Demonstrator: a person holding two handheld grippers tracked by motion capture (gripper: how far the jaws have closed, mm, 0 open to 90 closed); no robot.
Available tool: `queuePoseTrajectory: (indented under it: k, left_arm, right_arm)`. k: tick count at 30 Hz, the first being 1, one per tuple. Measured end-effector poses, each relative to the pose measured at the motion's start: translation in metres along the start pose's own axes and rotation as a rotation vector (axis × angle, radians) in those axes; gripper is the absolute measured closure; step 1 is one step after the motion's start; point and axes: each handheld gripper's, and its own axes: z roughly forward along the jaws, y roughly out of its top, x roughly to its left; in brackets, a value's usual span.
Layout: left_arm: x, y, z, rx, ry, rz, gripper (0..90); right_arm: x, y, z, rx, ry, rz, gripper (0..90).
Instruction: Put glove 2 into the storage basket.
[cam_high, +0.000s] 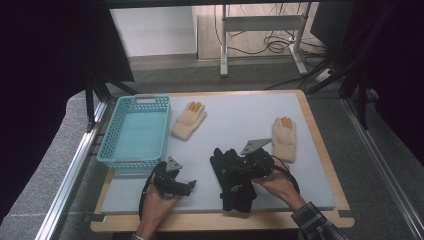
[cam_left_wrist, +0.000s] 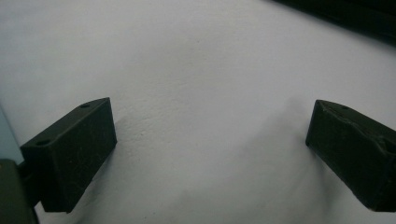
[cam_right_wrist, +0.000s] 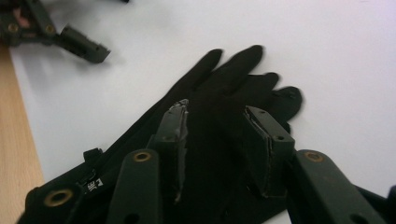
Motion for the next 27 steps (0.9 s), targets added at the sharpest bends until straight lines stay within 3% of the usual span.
queuePoseTrajectory:
  k: [4, 7, 9, 12, 21, 27]
  left_arm:
    - [0.000, 0.000, 0.000, 0.000, 0.000, 0.000, 1.9]
    - [0.000, 0.000, 0.000, 0.001, 0.001, 0.004, 1.9]
    - [0.000, 0.000, 0.000, 0.002, 0.000, 0.003, 1.9]
    - [0.000, 0.000, 0.000, 0.000, 0.001, 0.000, 1.9]
    - [0.000, 0.000, 0.000, 0.001, 0.000, 0.000, 1.9]
    - [0.000, 0.000, 0.000, 0.002, 0.000, 0.000, 1.9]
  right_arm:
    - [0.002, 0.004, 0.019, 0.060, 0.031, -0.068, 54.0]
    - [0.007, 0.004, 0.038, 0.163, -0.003, -0.142, 65.2]
    - [0.009, 0.005, 0.039, 0.171, -0.005, -0.120, 77.0]
    - [0.013, 0.006, 0.035, 0.166, -0.027, -0.109, 80.5]
    - [0.028, 0.023, -0.011, -0.015, -0.078, 0.124, 80.6]
    - [0.049, 0.022, -0.012, -0.083, -0.126, 0.238, 80.3]
